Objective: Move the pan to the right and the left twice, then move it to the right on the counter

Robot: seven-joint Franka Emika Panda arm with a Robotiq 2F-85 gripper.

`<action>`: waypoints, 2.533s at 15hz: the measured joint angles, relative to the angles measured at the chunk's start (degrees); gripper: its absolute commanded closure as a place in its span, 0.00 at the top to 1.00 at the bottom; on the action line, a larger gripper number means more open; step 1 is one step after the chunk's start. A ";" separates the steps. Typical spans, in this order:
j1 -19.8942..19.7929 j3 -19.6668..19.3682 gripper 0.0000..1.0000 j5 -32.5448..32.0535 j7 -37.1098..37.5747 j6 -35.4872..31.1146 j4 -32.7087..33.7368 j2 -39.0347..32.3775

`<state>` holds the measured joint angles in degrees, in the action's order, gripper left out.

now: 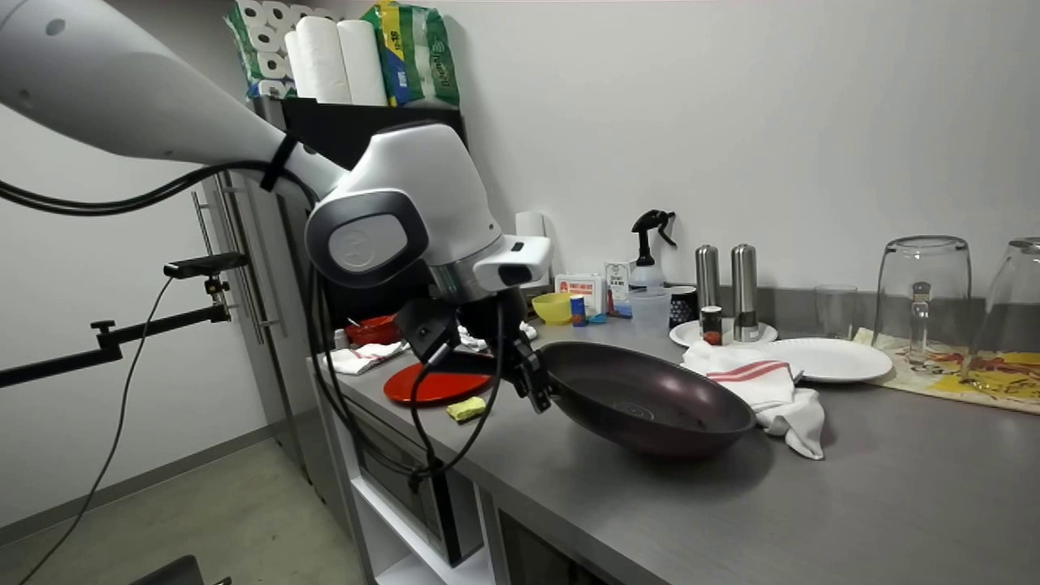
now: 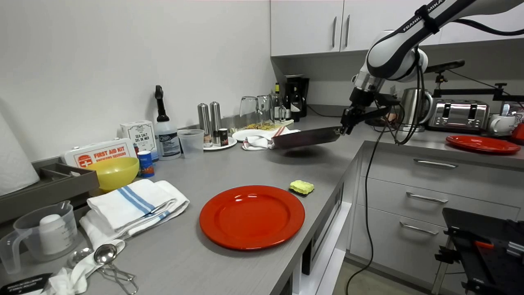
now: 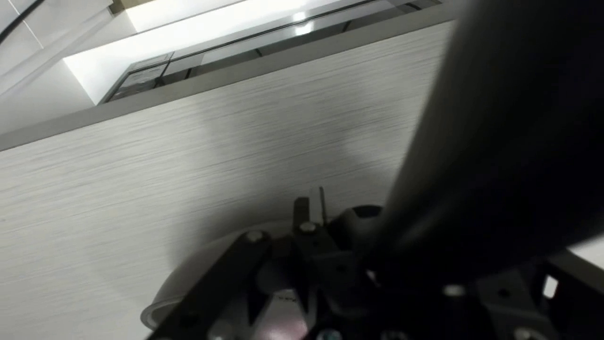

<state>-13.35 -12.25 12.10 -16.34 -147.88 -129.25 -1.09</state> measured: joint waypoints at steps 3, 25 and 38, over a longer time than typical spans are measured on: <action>0.00 0.00 0.22 1.08 1.51 -3.70 -0.13 -0.05; -5.11 -7.02 0.22 -7.59 15.52 -11.34 1.30 0.00; -3.84 -12.73 0.22 -22.64 27.97 -27.45 -0.44 -7.21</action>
<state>-17.18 -24.98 -10.54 11.62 -175.33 -129.68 -8.30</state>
